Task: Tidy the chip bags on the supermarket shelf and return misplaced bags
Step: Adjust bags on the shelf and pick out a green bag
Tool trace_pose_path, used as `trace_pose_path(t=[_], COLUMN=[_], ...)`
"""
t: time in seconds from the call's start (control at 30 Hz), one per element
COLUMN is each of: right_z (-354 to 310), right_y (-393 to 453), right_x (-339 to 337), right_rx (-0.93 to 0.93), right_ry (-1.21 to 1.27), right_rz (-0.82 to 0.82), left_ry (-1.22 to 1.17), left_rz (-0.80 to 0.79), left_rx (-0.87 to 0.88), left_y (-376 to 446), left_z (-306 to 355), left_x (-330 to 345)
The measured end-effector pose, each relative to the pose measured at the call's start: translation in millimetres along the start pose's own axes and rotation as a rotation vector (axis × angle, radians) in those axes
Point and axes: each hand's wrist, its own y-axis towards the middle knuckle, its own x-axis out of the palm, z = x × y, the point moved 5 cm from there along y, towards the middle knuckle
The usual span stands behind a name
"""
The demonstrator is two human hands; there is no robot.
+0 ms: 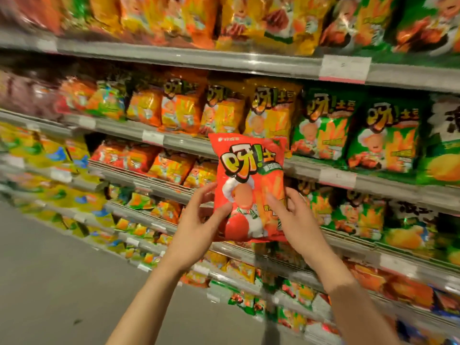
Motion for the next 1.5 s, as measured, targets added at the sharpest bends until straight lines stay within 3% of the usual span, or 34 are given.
trace_pose_path(t=[0.47,0.73,1.33,1.5], right_z=[-66,-94,-125,-142], right_y=[167,220,274,275], right_x=[194,284,497,488], right_rx=[-0.074,-0.101,-0.076,-0.092], right_ry=[0.169,0.188,0.118,0.002], right_rz=[-0.002,0.01,0.392,0.491], left_ry=[0.093,0.048,0.092,0.294], left_rz=[0.017,-0.009,-0.334,-0.079], left_rx=[0.058,0.067,0.101,0.233], left_y=[185,254,376,432], left_z=[-26,-50,-105,-106], left_x=[-185,-272,-477,-511])
